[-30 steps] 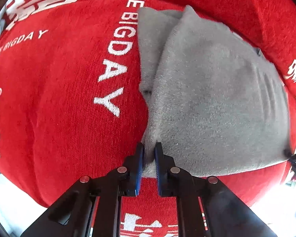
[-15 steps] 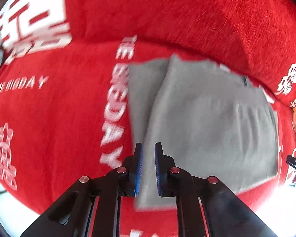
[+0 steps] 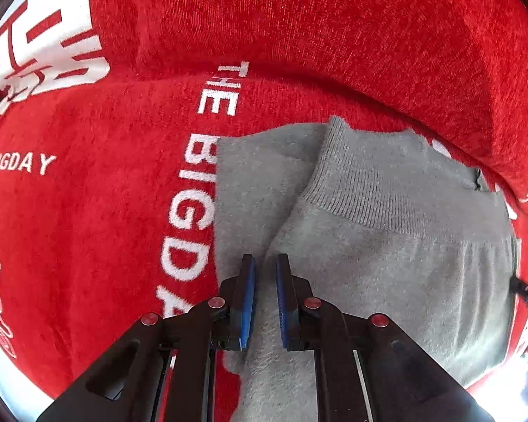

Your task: Fold small clothes

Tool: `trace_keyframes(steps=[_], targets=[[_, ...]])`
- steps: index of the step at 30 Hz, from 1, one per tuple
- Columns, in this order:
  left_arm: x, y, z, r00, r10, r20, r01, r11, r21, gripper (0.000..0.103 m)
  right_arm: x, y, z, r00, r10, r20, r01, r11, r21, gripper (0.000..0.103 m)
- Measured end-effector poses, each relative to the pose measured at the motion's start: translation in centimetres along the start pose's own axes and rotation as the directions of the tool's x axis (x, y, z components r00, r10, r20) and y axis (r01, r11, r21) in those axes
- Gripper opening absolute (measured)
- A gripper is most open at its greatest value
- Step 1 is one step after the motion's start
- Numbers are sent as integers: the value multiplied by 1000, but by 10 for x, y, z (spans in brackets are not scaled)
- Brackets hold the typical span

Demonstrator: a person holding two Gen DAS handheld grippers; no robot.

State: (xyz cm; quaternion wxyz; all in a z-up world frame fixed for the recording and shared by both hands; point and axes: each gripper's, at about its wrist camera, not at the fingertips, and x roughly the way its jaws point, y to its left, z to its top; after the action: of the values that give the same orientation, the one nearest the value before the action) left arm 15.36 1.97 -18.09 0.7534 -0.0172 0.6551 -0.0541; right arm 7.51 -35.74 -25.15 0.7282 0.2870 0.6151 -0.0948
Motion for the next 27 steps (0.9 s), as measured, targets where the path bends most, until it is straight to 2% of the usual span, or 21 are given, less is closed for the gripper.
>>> trace_keyframes(steps=[2,4,9,20,22,23,24,25,26,27], targets=[[-4,-3,-2,1000,23,-2,-22,999,31,14,-5,-11,1,1000,-4,-1,4,999,51,9],[-9,-6,-6,1000,28,-8,-27,999,46,14,-10,-16,0,999,-35,4,35,997,64,13],[-19,-10,-20,999,23,-42,-20,998,62,14,-28,-16,-15,1000,-27,10,27,997,71,13],[-40,-19,-56,994,29,-110,-17,994,110,14,-32,33,-55,998,32,-45,-31,999,28,13],[-44,-18,-61,993,48,-107,-35,992,124,17,-31,43,-64,997,38,-65,-37,999,14,19],[-46,-18,-63,993,51,-106,-37,991,127,28,-29,49,-68,996,41,-81,-40,999,7,26],[-49,-16,-64,993,54,-101,-41,991,124,75,-27,53,-72,995,41,-88,-41,999,2,30],[-53,-15,-66,994,65,-85,-55,992,117,103,-26,59,-77,995,38,-96,-39,999,-7,37],[-61,-13,-68,996,77,-39,-72,991,113,103,-24,63,-80,994,37,-102,-38,999,-16,43],[-64,-13,-69,997,75,-27,-71,990,124,103,-23,69,-84,993,35,-109,-39,999,-28,45]])
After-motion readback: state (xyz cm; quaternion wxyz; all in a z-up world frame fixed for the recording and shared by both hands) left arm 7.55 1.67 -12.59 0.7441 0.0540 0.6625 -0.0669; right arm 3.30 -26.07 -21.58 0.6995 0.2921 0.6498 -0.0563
